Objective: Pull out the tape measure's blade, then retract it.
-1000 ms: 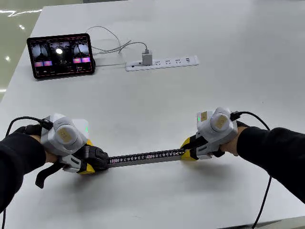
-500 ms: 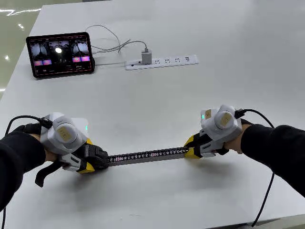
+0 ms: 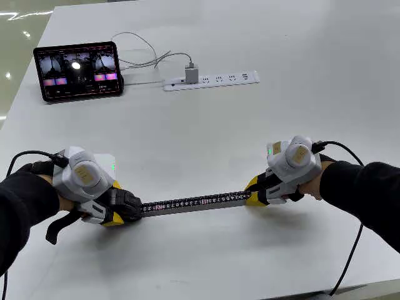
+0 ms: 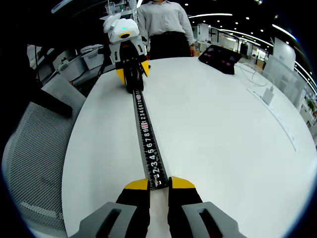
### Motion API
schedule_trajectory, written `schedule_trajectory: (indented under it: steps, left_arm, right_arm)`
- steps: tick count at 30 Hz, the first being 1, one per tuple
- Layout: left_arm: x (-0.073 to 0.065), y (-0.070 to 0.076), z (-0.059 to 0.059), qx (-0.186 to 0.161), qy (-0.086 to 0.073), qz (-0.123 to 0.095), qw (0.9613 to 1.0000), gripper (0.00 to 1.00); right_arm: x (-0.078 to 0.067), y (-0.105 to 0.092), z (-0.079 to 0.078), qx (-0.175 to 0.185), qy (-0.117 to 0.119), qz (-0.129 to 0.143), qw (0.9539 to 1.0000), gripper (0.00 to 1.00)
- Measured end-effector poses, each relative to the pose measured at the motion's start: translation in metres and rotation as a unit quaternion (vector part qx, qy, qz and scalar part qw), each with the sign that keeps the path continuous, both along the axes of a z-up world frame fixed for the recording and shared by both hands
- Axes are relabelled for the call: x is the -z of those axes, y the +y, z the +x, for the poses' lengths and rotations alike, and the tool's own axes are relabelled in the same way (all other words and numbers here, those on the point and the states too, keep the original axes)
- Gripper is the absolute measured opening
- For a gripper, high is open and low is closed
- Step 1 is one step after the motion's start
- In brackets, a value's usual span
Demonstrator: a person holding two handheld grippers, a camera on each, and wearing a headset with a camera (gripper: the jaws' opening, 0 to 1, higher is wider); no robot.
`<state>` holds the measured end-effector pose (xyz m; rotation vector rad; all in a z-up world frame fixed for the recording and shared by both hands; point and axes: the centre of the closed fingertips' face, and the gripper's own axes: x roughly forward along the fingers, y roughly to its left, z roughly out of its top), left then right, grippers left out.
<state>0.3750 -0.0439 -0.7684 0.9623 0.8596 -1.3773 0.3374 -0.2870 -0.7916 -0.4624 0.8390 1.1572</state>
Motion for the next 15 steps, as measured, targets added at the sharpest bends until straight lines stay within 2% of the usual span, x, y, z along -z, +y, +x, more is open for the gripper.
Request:
schedule_trajectory:
  steps: [15]
  left_arm:
    - [0.0,0.0008,0.0005,-0.001,-0.001,0.0,1.0,0.34]
  right_arm:
    - [0.0012,-0.0034,0.0009,0.006,0.003,0.0,1.0,0.09]
